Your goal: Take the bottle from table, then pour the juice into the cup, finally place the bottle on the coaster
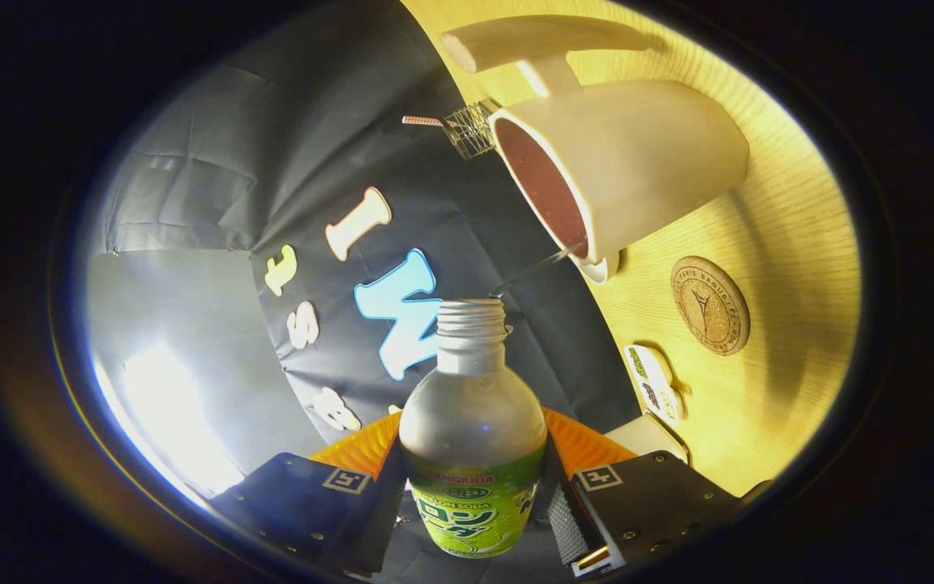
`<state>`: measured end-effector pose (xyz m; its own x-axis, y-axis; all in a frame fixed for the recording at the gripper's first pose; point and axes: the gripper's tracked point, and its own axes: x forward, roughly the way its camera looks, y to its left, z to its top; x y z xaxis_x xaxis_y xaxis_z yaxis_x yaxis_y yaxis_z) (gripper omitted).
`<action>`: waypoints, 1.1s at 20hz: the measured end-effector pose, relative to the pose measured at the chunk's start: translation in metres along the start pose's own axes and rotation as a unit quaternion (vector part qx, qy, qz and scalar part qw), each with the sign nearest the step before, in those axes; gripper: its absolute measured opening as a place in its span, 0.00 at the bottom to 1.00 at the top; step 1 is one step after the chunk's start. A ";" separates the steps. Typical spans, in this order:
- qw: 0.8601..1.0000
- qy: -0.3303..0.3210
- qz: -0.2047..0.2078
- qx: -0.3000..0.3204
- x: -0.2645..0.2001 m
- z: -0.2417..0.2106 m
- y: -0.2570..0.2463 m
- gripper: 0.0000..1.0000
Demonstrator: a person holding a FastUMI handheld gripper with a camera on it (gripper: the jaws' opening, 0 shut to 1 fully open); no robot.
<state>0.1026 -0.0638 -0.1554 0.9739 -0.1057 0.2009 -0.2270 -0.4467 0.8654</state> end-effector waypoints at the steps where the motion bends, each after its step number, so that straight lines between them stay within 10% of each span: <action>1: 1.000 -0.001 0.001 0.000 0.000 -0.001 0.000 0.77; 22: 1.000 0.003 -0.008 -0.015 -0.002 0.013 -0.013 0.77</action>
<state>0.1035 -0.0696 -0.1731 0.9772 -0.0936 0.1904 -0.2122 -0.4215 0.8817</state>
